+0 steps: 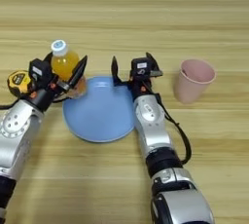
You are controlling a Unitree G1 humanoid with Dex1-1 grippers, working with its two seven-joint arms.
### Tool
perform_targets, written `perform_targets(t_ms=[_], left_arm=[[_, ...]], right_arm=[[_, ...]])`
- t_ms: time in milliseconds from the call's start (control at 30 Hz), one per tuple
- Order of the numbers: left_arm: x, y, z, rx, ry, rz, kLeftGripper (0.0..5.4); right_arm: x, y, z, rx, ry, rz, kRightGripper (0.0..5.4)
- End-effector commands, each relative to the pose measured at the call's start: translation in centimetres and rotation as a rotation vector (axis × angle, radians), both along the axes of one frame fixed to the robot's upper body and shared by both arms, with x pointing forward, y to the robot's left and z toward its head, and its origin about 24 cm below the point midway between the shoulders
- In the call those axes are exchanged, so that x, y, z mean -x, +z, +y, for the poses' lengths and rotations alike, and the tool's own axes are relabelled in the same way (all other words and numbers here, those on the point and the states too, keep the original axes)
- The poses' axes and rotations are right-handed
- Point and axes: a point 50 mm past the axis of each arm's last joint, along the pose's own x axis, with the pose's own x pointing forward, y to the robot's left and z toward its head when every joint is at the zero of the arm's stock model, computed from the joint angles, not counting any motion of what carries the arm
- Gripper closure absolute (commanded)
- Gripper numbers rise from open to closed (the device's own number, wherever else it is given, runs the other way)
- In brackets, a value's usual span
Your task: Move the objects on the table
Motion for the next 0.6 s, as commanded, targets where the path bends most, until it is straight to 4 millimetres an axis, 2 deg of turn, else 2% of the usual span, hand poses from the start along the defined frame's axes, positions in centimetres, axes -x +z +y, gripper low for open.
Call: perform_targets(t_ms=[33,600], left_arm=[[-0.1,-0.2,-1.0,-0.01,-0.047,-0.008,1.93],[0.8,-2.0,-2.9,-0.03,-0.141,0.042,1.93]], right_arm=[[-0.5,0.7,0.1,-0.003,-0.006,-0.02,0.0],[-0.6,0.8,0.6,-0.006,-0.015,-0.021,0.0]])
